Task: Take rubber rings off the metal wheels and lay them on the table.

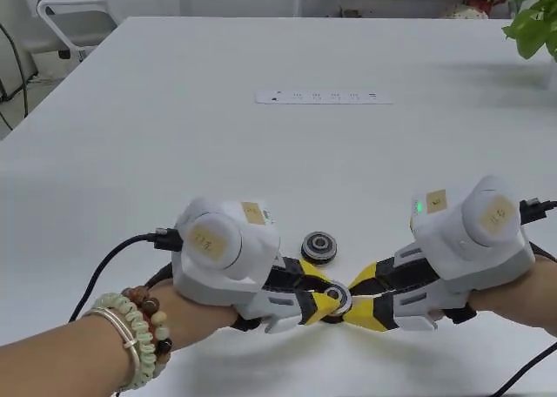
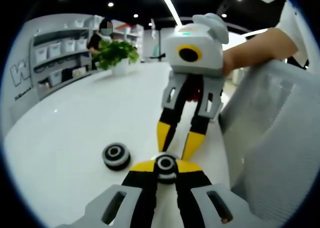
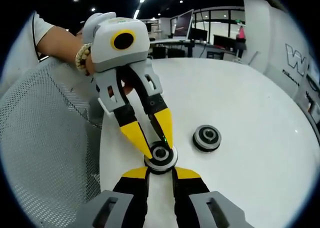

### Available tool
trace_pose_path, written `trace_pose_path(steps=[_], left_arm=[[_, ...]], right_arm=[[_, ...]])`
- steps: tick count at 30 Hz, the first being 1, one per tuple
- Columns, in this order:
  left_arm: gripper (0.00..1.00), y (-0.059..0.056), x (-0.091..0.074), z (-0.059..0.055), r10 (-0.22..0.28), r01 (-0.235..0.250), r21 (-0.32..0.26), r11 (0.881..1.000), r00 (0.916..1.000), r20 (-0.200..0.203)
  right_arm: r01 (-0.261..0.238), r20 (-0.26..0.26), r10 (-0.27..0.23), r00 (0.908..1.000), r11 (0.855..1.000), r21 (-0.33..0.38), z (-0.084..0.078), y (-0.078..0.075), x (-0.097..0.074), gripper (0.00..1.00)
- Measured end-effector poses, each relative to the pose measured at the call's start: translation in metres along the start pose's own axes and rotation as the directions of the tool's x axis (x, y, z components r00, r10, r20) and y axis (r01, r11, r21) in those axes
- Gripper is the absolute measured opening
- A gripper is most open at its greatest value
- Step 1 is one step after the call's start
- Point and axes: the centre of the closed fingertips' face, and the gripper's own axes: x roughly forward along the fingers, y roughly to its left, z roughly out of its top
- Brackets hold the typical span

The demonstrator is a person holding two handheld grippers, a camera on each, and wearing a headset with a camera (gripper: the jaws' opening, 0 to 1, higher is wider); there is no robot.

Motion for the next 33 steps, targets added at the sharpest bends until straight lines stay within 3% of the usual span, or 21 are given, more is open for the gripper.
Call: trace_pose_path(steps=[9, 15, 26, 27, 29, 31, 33], left_arm=[[0.15, -0.001, 0.000, -0.001, 0.000, 0.000, 0.005, 1.000, 1.0000, -0.005], [0.15, -0.001, -0.001, -0.002, -0.002, 0.002, 0.016, 1.000, 1.0000, -0.004], [0.15, -0.001, -0.001, -0.002, 0.006, -0.006, 0.023, 1.000, 1.0000, -0.007], [0.15, -0.001, -0.001, -0.002, 0.006, -0.006, 0.024, 1.000, 1.0000, -0.007], [0.15, -0.001, -0.002, -0.002, 0.008, -0.008, 0.027, 1.000, 0.9999, -0.007], [0.15, -0.001, -0.002, -0.002, 0.008, -0.008, 0.029, 1.000, 0.9999, -0.006], [0.15, -0.001, -0.001, -0.002, 0.008, -0.008, 0.030, 1.000, 1.0000, -0.005]], right_arm=[[0.001, -0.006, -0.001, 1.0000, 1.000, -0.019, 0.000, 0.000, 0.000, 0.14], [0.011, -0.021, -0.012, 0.9997, 0.999, -0.040, -0.003, -0.002, -0.002, 0.05], [0.039, -0.043, -0.040, 0.9983, 0.999, -0.032, -0.003, -0.005, -0.001, 0.00], [0.042, -0.043, -0.042, 0.9982, 0.999, 0.000, -0.003, -0.006, -0.001, 0.00], [0.045, -0.033, -0.040, 0.9987, 0.982, 0.185, -0.004, -0.007, -0.001, 0.00], [0.025, -0.001, -0.026, 0.9997, 0.960, 0.277, -0.004, -0.009, -0.001, 0.00], [0.016, 0.029, -0.027, 0.9992, 0.946, 0.324, -0.005, -0.009, -0.002, 0.00]])
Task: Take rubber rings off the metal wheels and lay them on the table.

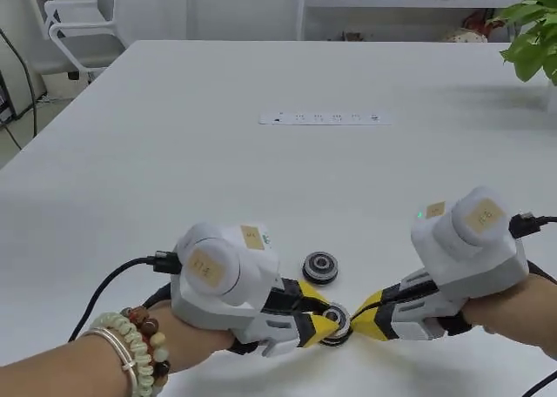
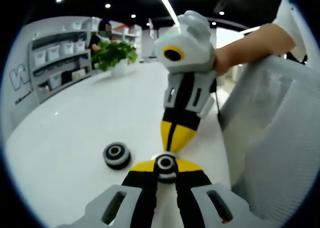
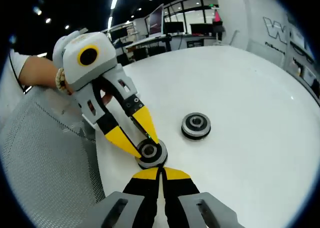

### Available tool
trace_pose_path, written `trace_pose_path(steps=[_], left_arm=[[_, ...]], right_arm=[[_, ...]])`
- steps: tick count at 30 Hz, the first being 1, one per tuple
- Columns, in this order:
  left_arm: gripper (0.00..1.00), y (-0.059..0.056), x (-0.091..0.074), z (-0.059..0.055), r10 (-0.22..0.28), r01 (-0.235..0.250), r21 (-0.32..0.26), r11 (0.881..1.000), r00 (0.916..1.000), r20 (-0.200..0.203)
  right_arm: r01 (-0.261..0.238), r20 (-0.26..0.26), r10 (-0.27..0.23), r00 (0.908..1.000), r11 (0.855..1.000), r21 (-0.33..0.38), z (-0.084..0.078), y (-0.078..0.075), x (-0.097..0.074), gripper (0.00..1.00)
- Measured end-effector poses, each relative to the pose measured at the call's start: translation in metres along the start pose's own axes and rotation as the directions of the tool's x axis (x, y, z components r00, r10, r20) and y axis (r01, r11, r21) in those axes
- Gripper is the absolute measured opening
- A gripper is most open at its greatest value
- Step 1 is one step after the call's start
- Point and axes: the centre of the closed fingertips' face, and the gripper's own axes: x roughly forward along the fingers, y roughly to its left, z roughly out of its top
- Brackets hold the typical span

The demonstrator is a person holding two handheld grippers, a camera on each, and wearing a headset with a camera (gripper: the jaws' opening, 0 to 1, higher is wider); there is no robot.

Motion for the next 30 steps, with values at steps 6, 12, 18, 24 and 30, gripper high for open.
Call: trace_pose_path(steps=[6, 12, 18, 24, 30], left_arm=[[0.14, -0.001, 0.000, 0.000, -0.007, 0.007, 0.004, 1.000, 0.9999, 0.009], [0.14, -0.001, 0.000, 0.000, -0.011, 0.011, 0.010, 1.000, 0.9998, 0.017], [0.14, 0.000, 0.000, 0.000, -0.010, 0.010, 0.008, 1.000, 0.9997, 0.022], [0.14, 0.000, 0.000, 0.000, -0.012, 0.012, 0.006, 1.000, 0.9996, 0.027], [0.14, 0.000, 0.000, 0.000, -0.013, 0.013, 0.003, 1.000, 0.9992, 0.037]], right_arm=[[-0.019, -0.015, 0.021, 0.9997, 0.989, 0.144, -0.002, -0.001, -0.002, 0.00], [-0.030, -0.002, 0.032, 0.9995, 0.968, 0.250, 0.000, -0.002, -0.004, 0.00], [-0.032, 0.021, 0.027, 0.9994, 0.952, 0.305, 0.003, -0.003, -0.005, 0.00], [-0.049, 0.035, 0.039, 0.9986, 0.933, 0.355, 0.004, -0.002, -0.006, 0.00], [-0.092, 0.076, 0.065, 0.9950, 0.893, 0.441, 0.010, 0.005, -0.009, 0.00]])
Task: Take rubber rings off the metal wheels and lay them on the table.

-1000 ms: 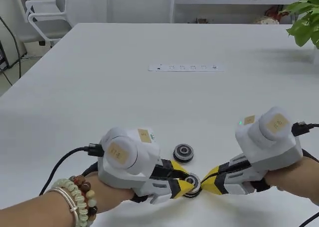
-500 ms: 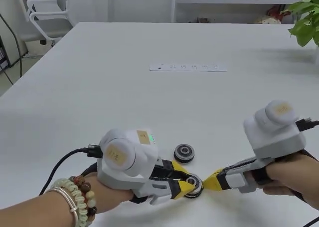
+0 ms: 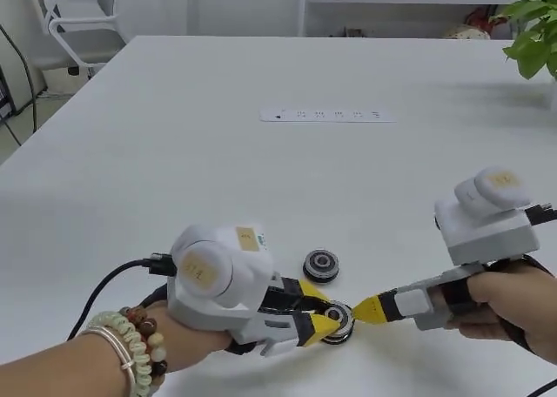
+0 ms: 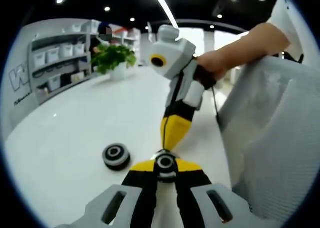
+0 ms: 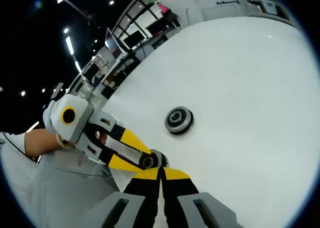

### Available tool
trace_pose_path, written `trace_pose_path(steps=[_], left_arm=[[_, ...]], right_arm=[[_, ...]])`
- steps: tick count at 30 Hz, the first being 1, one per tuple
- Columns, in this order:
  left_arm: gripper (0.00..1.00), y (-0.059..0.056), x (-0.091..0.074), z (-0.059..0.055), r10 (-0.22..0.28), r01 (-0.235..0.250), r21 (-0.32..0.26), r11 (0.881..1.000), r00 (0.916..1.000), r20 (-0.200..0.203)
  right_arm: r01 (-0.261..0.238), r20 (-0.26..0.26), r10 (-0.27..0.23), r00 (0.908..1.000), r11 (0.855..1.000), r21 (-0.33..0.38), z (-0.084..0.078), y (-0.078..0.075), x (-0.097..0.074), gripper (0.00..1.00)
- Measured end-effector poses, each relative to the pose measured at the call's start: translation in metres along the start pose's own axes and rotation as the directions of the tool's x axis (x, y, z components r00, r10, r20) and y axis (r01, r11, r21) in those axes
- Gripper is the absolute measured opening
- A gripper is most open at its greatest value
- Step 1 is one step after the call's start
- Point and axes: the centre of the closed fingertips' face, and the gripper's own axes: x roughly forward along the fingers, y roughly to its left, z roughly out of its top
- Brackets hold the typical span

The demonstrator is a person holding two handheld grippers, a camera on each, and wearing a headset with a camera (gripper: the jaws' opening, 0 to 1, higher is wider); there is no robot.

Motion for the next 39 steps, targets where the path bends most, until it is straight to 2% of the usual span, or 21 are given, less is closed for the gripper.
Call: trace_pose_path(steps=[8, 13, 39], left_arm=[[0.14, 0.000, -0.001, 0.000, -0.003, 0.004, -0.006, 1.000, 0.9999, 0.013], [0.14, 0.000, -0.002, -0.001, -0.002, 0.002, -0.007, 1.000, 0.9999, 0.014], [0.14, 0.003, -0.003, -0.001, 0.006, -0.005, -0.016, 1.000, 0.9997, 0.022]], right_arm=[[0.000, -0.001, 0.000, 1.0000, 1.000, 0.011, 0.000, 0.006, 0.001, 0.00], [0.011, -0.004, -0.012, 0.9999, 1.000, -0.018, 0.001, 0.010, 0.002, 0.00], [0.005, -0.004, -0.005, 1.0000, 0.998, -0.064, 0.006, 0.018, 0.007, 0.00]])
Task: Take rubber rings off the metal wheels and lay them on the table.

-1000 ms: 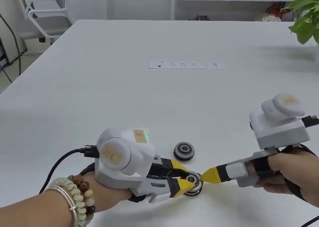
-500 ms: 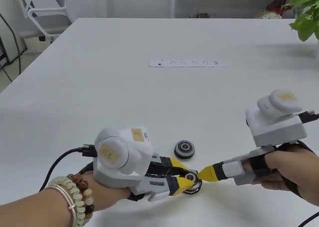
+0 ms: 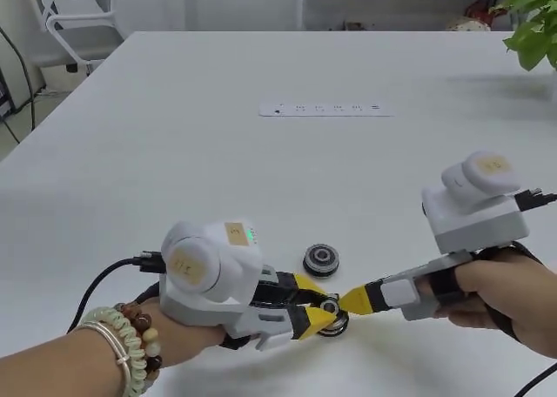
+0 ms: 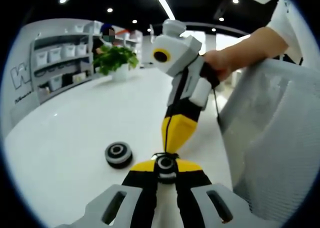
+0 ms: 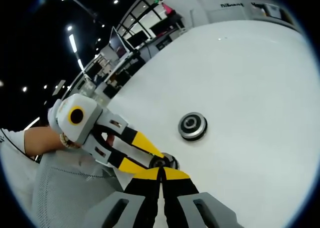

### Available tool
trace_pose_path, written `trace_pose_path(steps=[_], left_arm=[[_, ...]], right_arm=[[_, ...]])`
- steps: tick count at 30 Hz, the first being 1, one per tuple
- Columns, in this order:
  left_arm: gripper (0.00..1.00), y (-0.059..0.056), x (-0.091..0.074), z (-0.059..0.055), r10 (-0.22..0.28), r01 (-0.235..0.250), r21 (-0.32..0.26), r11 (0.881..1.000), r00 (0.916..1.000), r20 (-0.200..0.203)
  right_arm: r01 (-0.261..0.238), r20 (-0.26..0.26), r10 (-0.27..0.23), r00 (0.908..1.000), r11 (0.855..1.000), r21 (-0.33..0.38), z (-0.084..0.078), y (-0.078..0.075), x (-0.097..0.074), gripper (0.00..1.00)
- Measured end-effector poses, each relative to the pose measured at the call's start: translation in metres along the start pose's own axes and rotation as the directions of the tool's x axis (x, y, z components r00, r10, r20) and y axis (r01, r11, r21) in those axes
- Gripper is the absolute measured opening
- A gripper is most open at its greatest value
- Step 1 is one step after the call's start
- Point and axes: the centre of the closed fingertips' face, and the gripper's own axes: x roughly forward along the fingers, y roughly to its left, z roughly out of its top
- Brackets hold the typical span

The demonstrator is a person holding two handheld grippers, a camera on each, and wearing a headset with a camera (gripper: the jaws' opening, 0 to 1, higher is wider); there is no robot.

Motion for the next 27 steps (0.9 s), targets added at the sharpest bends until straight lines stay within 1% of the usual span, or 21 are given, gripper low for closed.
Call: trace_pose_path(steps=[8, 23, 24, 25, 26, 27], left_arm=[[0.14, 0.000, 0.000, 0.000, 0.000, 0.000, 0.000, 1.000, 1.0000, 0.000], [0.14, 0.000, 0.000, 0.000, 0.000, 0.000, -0.002, 1.000, 1.0000, 0.000], [0.14, 0.000, 0.000, 0.000, 0.000, 0.000, -0.002, 1.000, 1.0000, 0.000], [0.14, 0.000, 0.000, 0.000, 0.001, -0.001, -0.002, 1.000, 1.0000, 0.000], [0.14, 0.000, 0.000, 0.000, 0.002, -0.002, -0.002, 1.000, 1.0000, 0.000], [0.14, 0.001, 0.000, 0.000, 0.005, -0.005, -0.003, 1.000, 1.0000, 0.000]], right_arm=[[-0.004, 0.001, 0.004, 1.0000, 1.000, -0.008, 0.001, 0.002, 0.000, 0.00], [-0.030, 0.012, 0.030, 0.9995, 1.000, -0.007, 0.004, 0.007, 0.002, 0.00], [-0.037, 0.016, 0.037, 0.9992, 0.999, -0.004, 0.005, 0.008, 0.002, 0.00], [-0.068, 0.027, 0.068, 0.9973, 0.998, 0.007, 0.007, 0.014, 0.001, 0.00], [-0.184, 0.105, 0.178, 0.9784, 0.981, 0.053, 0.020, 0.034, -0.001, 0.00], [-0.157, 0.094, 0.149, 0.9844, 0.983, 0.091, 0.021, 0.030, -0.001, 0.00]])
